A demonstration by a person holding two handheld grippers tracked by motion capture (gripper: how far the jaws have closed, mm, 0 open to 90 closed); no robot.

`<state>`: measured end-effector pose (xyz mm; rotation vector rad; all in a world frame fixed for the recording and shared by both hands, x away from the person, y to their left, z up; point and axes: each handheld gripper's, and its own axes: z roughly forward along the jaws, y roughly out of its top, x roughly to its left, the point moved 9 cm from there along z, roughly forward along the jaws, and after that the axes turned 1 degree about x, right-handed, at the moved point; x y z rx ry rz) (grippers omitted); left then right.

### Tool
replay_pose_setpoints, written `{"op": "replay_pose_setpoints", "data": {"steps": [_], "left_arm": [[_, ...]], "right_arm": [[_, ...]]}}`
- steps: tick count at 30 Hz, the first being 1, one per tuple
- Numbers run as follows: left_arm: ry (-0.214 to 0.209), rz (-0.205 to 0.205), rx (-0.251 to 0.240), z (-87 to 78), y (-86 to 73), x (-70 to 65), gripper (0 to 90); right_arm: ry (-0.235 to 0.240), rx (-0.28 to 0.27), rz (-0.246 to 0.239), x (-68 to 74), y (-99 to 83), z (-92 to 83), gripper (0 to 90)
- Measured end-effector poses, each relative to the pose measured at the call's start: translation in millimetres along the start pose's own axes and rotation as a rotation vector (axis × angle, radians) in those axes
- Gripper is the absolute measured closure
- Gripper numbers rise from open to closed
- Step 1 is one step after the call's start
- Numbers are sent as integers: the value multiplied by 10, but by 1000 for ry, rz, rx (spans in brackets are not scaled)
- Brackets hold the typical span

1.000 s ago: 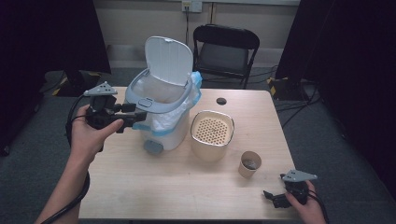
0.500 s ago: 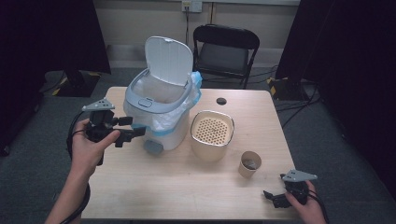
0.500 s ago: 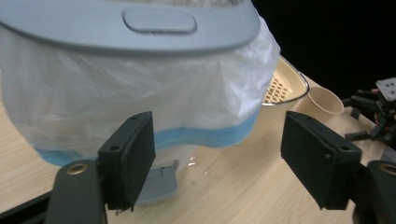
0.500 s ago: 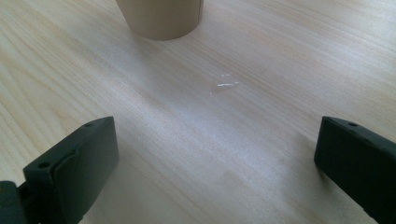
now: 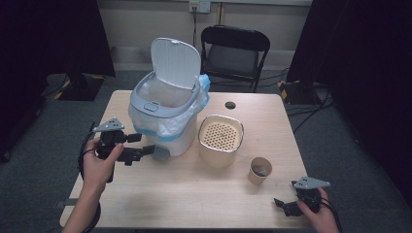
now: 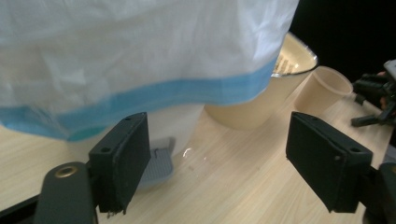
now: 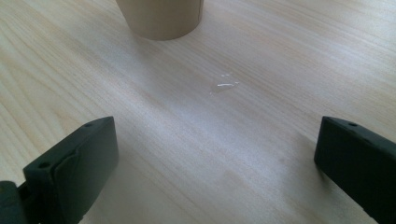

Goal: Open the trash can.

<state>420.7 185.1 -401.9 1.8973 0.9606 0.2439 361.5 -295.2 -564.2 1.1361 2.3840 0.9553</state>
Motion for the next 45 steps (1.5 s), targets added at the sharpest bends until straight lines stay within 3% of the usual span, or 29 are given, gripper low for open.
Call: {"op": "replay_pose_setpoints", "data": {"steps": [10,22,26,29,42,45], "left_arm": [[-2,-16,39,233,-349,32,201],[38,-41,91,515,-823,176,204],[47,-21,107,561,-862,202,204],[48,-10,91,612,-896,224,204],[43,1,117,753,-1069,238,202],[43,25,122,783,-1078,212,199]], "right_arm": [[0,0,0,0,0,0,0],[0,0,0,-1,1,0,0],[0,0,0,0,1,1,0],[-3,-1,2,-1,0,-1,0],[-5,-4,14,-3,-2,-9,0],[-10,-12,18,-18,8,-35,100]]}}
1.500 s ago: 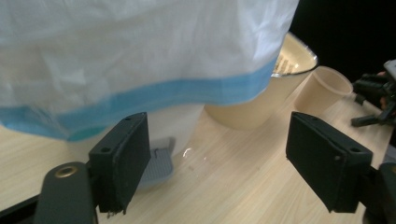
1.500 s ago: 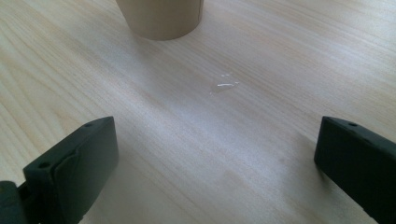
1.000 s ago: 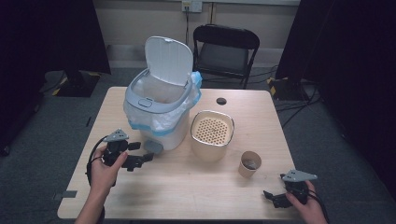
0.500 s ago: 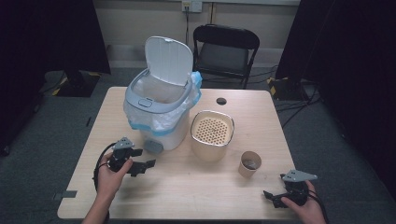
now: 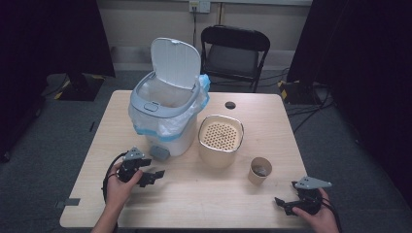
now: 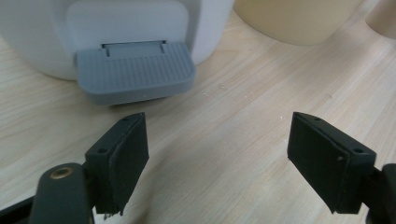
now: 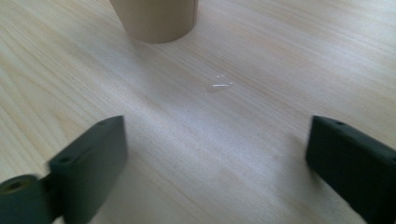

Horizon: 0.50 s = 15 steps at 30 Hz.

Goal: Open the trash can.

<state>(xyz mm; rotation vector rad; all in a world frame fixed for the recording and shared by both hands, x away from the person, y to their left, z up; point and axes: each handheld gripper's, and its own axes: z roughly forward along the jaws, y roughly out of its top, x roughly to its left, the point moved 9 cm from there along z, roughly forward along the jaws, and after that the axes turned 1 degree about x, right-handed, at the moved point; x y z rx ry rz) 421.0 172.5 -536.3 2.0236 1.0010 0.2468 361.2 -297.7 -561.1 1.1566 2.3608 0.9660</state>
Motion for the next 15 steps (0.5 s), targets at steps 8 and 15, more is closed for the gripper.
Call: {"op": "replay_pose_setpoints", "data": {"steps": [8,15], "left_arm": [[12,28,46,76,-91,-14,194],[18,86,71,150,-167,-54,191]], "right_arm": [[29,-5,1,24,26,-47,145],[36,-8,-29,99,136,-23,142]]}}
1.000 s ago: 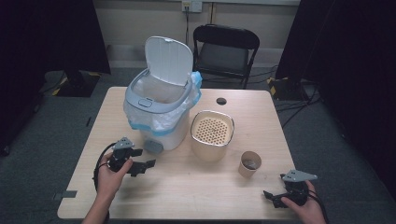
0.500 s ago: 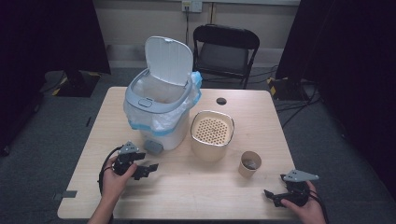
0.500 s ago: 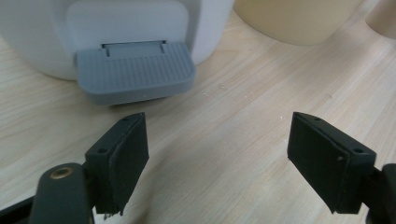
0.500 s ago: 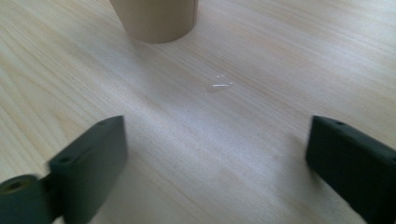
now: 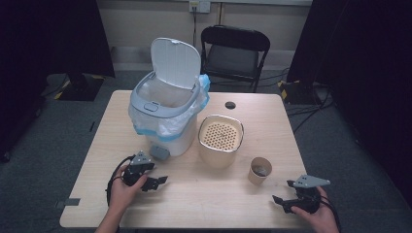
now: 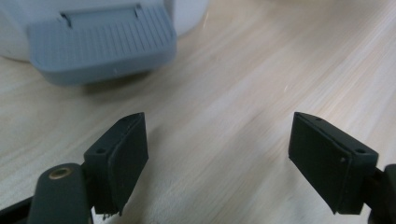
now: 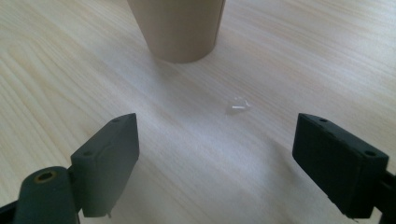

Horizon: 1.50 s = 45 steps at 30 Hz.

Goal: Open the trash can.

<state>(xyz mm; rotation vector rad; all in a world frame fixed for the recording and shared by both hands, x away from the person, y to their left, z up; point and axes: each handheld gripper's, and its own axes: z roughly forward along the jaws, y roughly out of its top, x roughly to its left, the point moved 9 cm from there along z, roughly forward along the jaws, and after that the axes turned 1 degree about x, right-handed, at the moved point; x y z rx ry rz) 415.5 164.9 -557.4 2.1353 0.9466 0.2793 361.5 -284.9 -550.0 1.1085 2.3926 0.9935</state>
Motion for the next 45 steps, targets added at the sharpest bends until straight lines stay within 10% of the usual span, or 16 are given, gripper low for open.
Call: {"op": "replay_pose_setpoints", "data": {"steps": [6,13,45], "left_arm": [[-15,20,-30,22,4,9,170],[2,153,32,72,-23,-26,84],[-27,169,49,103,-28,-72,0]], "right_arm": [[11,-2,-12,41,53,49,143],[7,-5,-22,72,103,83,144],[37,-13,-26,223,373,197,144]]}}
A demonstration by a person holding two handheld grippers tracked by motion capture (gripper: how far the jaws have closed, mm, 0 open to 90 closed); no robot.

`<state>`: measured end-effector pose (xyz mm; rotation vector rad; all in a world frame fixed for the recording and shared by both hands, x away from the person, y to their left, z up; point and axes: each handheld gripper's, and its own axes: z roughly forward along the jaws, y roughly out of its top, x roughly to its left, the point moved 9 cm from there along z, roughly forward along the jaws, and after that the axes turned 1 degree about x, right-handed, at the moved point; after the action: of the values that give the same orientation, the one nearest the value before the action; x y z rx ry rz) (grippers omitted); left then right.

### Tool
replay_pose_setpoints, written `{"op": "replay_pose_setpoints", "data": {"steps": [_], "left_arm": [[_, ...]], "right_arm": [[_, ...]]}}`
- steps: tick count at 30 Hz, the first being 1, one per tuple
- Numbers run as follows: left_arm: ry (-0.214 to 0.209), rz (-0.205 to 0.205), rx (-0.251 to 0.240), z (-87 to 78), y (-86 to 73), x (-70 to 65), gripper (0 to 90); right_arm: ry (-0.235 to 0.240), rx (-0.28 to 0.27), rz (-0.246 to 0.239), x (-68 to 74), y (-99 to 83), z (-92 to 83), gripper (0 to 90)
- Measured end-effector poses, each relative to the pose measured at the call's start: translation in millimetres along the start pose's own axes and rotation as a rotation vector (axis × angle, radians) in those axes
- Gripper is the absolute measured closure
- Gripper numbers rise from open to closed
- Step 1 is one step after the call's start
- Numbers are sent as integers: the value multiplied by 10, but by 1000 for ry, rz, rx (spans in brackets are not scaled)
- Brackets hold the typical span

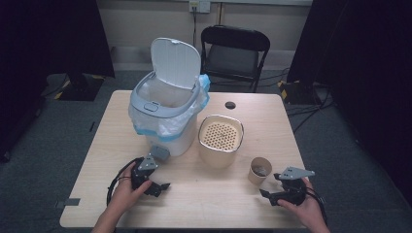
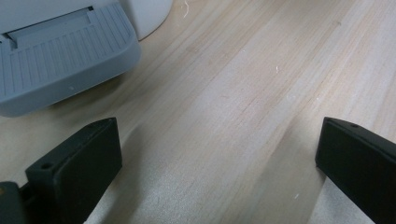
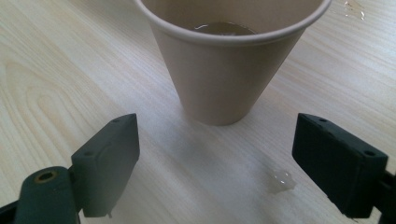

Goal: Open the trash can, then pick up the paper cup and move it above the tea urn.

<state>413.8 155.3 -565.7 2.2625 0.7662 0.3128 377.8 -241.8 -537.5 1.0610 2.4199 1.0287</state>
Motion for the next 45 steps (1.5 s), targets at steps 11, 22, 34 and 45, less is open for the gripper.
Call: {"op": "replay_pose_setpoints", "data": {"steps": [11,22,34,45], "left_arm": [[-2,2,0,1,1,0,0],[-4,4,0,2,1,1,0],[-4,4,0,1,1,1,0],[-3,4,0,2,2,1,0]], "right_arm": [[3,-72,31,-31,65,39,141],[-7,-115,42,-71,160,130,142],[2,-154,64,-77,213,212,150],[6,-187,86,-68,237,266,164]]}}
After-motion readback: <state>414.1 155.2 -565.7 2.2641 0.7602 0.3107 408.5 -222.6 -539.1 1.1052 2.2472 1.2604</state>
